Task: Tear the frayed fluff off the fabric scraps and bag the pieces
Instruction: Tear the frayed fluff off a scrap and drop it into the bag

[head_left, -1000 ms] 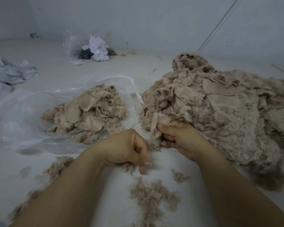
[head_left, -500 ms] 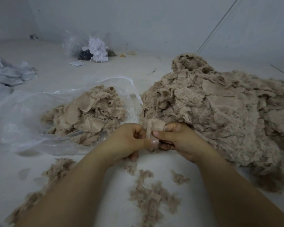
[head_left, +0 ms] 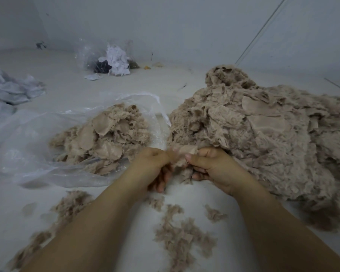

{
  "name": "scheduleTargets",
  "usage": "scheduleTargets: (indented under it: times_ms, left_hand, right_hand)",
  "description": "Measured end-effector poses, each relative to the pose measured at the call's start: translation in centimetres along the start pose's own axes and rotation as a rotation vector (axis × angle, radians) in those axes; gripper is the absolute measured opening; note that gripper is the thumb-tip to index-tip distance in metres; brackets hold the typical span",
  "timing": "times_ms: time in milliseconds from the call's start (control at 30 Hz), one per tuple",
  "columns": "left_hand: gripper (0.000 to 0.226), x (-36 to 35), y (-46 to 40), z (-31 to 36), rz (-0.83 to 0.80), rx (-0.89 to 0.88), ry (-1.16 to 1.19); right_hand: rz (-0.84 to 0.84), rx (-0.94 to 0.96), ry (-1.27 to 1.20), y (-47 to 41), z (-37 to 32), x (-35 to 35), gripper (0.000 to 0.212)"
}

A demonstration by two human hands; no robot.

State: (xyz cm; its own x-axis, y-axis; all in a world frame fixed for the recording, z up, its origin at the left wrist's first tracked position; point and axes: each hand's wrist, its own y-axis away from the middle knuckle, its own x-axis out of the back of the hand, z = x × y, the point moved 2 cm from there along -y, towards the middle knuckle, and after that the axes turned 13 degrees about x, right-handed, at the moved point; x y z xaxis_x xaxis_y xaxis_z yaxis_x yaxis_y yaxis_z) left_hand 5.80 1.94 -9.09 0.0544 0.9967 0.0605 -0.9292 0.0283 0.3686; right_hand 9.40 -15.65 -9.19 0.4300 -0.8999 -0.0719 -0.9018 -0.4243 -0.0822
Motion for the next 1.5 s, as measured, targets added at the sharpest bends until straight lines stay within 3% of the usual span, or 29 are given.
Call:
scheduleTargets:
  times_ms: [100, 167, 200, 300, 367, 400, 467, 533, 667, 833, 933, 1000, 1067, 1133, 1233, 1400, 1500]
  left_hand:
    - [0.037, -0.2, -0.1, -0.2, -0.043, 0.015, -0.103]
    - [0.036, 0.1, -0.1, -0.2, -0.089, -0.004, -0.021]
    - [0.034, 0.4, -0.1, 0.0, -0.065, -0.067, 0.070]
    - [0.029, 2.3, -0.6, 0.9, 0.204, -0.307, 0.398]
    - [0.007, 2.6, -0.9, 1.2, 0.268, -0.336, 0.500]
    - [0.014, 2.3, -1.2, 0.9, 0.284, -0.289, 0.492]
    - [0.023, 1.3, -1.2, 0.1, 0.298, -0.194, 0.306]
    - [0.006, -0.1, -1.0, -0.2, 0.269, -0.187, -0.029]
    - [0.033, -2.2, -0.9, 0.0, 0.224, -0.251, -0.546]
    - [0.013, -2.3, -1.1, 0.0, 0.158, -0.264, -0.590]
    - [0.024, -2.1, -0.9, 0.0, 0.114, -0.278, -0.690]
    - [0.028, -2.4, -0.7, -0.3, 0.151, -0.306, -0.883]
    - [0.015, -2.9, -0.6, -0.2, 0.229, -0.379, -0.951]
    - [0.015, -2.8, -0.9, -0.3, 0.277, -0.374, -0.763]
    - [0.018, -1.7, -1.1, -0.4, 0.242, -0.261, -0.302]
    - [0.017, -1.3, -0.6, 0.0, 0.154, -0.198, 0.113]
    - [0.019, -1.1, -0.6, 0.2, 0.134, -0.234, 0.230]
  right_hand:
    - [-0.008, 0.000, -0.007, 0.0, 0.0, -0.1, 0.034]
    - [-0.019, -0.006, -0.030, -0.1, 0.0, -0.1, 0.032]
    - [-0.017, -0.008, -0.034, -0.1, 0.0, 0.0, 0.032]
    - [0.002, -0.014, -0.033, -0.1, 0.0, 0.2, 0.035]
    - [0.004, -0.020, -0.029, -0.1, 0.1, 0.2, 0.037]
    - [0.005, -0.024, -0.024, -0.2, 0.1, 0.2, 0.039]
    - [0.016, -0.029, -0.021, -0.2, 0.0, 0.1, 0.040]
    - [0.050, -0.034, -0.034, -0.2, 0.0, 0.2, 0.037]
    - [0.087, -0.030, -0.049, -0.1, 0.1, 0.2, 0.037]
    - [0.073, -0.039, -0.039, -0.2, -0.1, 0.0, 0.039]
    - [0.097, -0.044, -0.075, -0.2, -0.2, -0.1, 0.038]
    - [0.111, -0.050, -0.077, -0.2, -0.2, -0.1, 0.039]
    - [0.121, -0.050, -0.073, -0.2, -0.2, -0.1, 0.039]
    - [0.131, -0.051, -0.076, -0.2, -0.1, 0.0, 0.039]
    - [0.131, -0.064, -0.052, -0.2, 0.0, 0.1, 0.036]
    - [0.107, -0.092, 0.000, -0.5, 0.4, 0.1, 0.028]
    - [0.076, -0.090, 0.044, -0.6, 0.5, 0.0, 0.026]
